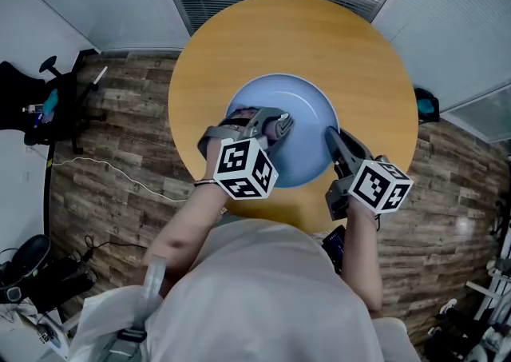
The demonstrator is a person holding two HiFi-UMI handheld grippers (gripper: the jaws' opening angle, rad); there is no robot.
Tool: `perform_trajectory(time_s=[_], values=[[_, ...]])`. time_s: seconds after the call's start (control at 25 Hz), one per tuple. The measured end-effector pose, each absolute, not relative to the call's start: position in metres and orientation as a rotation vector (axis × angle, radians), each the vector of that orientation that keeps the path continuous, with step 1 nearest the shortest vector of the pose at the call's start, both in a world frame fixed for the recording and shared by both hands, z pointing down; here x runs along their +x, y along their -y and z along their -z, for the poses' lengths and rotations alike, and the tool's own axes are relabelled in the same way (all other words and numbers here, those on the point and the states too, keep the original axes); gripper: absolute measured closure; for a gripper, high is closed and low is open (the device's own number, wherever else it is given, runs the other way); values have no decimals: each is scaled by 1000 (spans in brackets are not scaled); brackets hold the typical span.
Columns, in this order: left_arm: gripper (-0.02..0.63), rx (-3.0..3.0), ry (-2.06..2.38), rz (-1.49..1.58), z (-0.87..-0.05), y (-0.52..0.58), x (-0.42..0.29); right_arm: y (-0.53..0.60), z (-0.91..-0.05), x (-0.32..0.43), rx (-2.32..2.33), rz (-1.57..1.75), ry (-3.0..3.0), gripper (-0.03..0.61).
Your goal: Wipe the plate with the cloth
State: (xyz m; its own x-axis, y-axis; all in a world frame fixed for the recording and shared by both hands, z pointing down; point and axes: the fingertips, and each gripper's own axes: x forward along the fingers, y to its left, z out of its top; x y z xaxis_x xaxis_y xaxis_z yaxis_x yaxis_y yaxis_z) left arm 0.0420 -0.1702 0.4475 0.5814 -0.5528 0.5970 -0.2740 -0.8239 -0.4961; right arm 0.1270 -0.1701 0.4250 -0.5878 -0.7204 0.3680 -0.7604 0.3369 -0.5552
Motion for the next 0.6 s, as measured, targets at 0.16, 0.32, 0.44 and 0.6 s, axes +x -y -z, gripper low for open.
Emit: perform_trajectory(time_s=[0.16,0.32,0.44,0.6], values=[[532,-2529,-699,1057,-446,173,37,171,-424,129,1406,-1094,2534,525],[532,-2605,-721,1009,-443,173,36,171,-422,129,1407,-1096,2543,525],[532,-2621,-721,996,-442,172,39,170,-421,131,1407,-1092,2547,525],[532,-2621,-695,990,-439,164,46,166,-419,127,1401,-1086,2557,523]])
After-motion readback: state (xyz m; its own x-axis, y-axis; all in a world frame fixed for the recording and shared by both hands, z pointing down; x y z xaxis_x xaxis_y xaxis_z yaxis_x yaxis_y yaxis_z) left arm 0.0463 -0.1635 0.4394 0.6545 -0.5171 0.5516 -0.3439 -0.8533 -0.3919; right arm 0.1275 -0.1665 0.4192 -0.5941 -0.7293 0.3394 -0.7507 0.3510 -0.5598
